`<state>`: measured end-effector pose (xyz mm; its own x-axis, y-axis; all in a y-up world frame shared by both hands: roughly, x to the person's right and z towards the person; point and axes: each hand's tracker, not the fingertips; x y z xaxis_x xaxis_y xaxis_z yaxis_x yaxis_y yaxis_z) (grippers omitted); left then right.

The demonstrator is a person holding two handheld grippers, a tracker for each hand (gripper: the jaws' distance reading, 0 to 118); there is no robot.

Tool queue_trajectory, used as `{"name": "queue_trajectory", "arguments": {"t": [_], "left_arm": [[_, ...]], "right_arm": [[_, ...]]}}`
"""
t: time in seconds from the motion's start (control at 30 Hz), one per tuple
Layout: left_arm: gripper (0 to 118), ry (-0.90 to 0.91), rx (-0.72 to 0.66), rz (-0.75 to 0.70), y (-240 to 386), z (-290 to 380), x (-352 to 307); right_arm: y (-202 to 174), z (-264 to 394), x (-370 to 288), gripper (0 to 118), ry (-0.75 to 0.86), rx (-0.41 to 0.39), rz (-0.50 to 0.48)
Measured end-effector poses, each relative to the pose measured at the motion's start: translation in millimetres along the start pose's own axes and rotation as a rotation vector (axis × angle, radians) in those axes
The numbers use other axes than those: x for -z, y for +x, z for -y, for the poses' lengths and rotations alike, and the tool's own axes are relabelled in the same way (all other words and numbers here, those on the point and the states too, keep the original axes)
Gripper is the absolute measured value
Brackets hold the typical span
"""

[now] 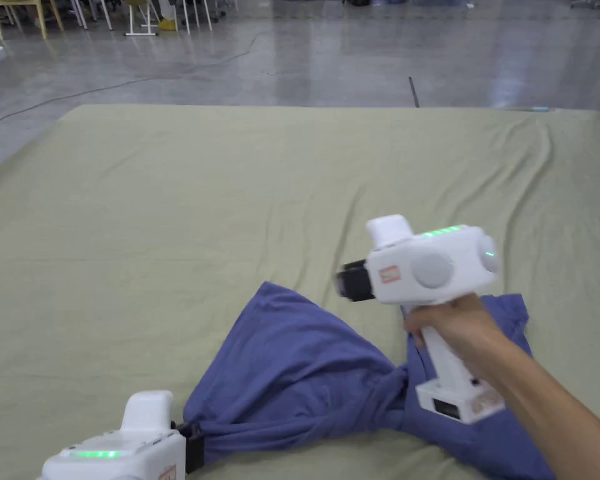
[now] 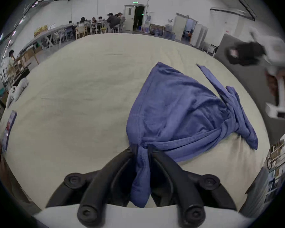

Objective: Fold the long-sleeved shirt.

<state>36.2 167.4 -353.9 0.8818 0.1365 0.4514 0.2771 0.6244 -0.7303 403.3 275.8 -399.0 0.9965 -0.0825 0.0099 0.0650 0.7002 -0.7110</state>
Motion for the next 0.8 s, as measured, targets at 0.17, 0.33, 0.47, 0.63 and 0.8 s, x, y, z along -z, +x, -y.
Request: {"name": "queue_trajectory", "arguments": {"t": [0.17, 0.33, 0.47, 0.63, 0.8], "left_arm": [[9, -0.001, -0.082, 0.016, -7.2, 0.5, 2.8], [9, -0.022, -0.116, 0.017, -3.8, -1.4, 7.0], [9, -0.037, -0.148, 0.018, -6.1, -3.6, 9.4], [9, -0.035, -0.154, 0.013, -3.0, -7.3, 4.0], [9, 0.057, -0.149, 0.015, -0.1, -28.9, -21.3]], "right_arm": [[-28.4, -52.5, 117.1, 103, -0.179, -0.113, -0.021], [-49.4, -60.2, 183.0, 96, -0.274, -0.153, -0.012], [-59.0, -50.0, 209.7, 82, -0.368, -0.176, 0.020], [-72.8, -42.9, 203.2, 4, -0.379, -0.200, 0.098], [-53.6, -68.7, 130.3, 4, -0.238, -0.170, 0.054]]}}
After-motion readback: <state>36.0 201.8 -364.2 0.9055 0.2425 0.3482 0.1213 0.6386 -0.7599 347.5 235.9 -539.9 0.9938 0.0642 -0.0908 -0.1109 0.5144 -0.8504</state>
